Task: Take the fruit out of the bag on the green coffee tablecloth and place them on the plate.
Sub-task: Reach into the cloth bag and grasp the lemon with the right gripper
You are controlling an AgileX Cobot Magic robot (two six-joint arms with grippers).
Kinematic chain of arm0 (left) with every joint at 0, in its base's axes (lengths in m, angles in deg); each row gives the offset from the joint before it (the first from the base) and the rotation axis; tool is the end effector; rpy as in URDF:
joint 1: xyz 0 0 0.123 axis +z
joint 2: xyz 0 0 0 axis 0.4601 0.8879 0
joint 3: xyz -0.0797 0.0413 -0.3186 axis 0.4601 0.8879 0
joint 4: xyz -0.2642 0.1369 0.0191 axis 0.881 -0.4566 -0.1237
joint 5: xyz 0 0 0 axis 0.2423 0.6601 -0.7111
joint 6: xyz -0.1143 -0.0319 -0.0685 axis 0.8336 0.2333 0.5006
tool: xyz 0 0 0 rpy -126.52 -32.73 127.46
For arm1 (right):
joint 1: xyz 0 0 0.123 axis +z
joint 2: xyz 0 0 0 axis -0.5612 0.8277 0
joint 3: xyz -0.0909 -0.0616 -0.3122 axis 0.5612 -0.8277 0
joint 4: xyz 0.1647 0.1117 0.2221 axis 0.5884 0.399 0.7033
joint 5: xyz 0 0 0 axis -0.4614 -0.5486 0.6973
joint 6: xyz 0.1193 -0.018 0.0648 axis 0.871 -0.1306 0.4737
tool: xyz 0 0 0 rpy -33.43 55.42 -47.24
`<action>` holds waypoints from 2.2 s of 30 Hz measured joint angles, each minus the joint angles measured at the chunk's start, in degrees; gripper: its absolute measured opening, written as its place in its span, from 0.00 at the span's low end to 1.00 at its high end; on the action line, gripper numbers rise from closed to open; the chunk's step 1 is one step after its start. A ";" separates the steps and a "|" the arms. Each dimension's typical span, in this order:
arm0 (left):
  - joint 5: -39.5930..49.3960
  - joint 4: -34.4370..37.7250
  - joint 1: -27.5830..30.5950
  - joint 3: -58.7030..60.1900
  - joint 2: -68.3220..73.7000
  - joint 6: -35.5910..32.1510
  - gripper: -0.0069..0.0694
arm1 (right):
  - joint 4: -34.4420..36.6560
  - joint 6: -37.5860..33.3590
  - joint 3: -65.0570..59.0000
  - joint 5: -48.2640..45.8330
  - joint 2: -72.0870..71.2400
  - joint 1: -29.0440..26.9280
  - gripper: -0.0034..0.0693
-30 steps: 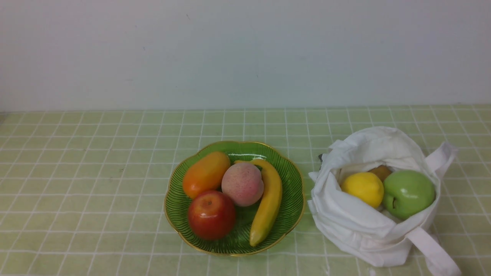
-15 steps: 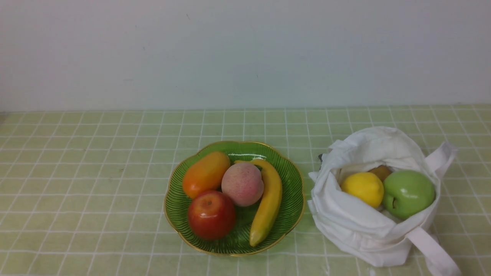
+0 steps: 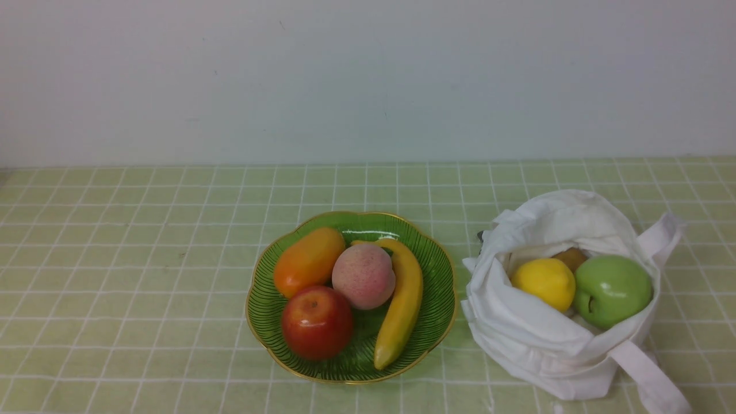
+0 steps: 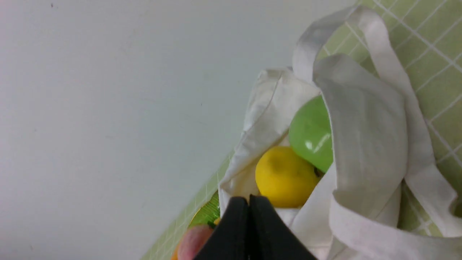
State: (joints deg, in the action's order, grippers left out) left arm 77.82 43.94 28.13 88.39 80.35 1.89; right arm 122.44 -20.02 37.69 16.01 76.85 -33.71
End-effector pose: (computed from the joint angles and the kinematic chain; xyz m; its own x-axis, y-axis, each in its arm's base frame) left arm 0.0966 0.0029 0.1547 -0.3085 -0.0751 -0.9483 -0.0465 0.9969 -0.0638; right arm 0.0956 0.0355 0.1815 -0.3126 0.7721 -0.5533 -0.0098 0.5799 0.8146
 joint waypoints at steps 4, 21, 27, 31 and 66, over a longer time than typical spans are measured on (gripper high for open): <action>0.00 0.00 0.00 0.00 0.00 0.00 0.08 | -0.26 -9.56 8.43 -2.95 0.05 0.00 0.03; 0.00 0.00 0.00 0.00 0.00 0.00 0.08 | -16.31 -23.45 36.26 -32.11 52.64 0.00 0.03; 0.00 0.00 0.00 0.00 0.00 0.00 0.08 | -8.89 -34.41 43.49 -34.07 67.86 3.91 0.04; 0.00 0.00 0.00 0.00 0.00 0.00 0.08 | -12.24 -35.27 48.90 -31.88 73.71 9.16 0.04; 0.00 0.00 0.00 0.00 0.00 -0.41 0.08 | -43.70 -13.70 66.51 -22.71 99.64 19.13 0.91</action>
State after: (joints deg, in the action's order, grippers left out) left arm 77.82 43.94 28.13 88.39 80.35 1.48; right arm 78.75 -33.72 104.20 -6.70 176.50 -14.58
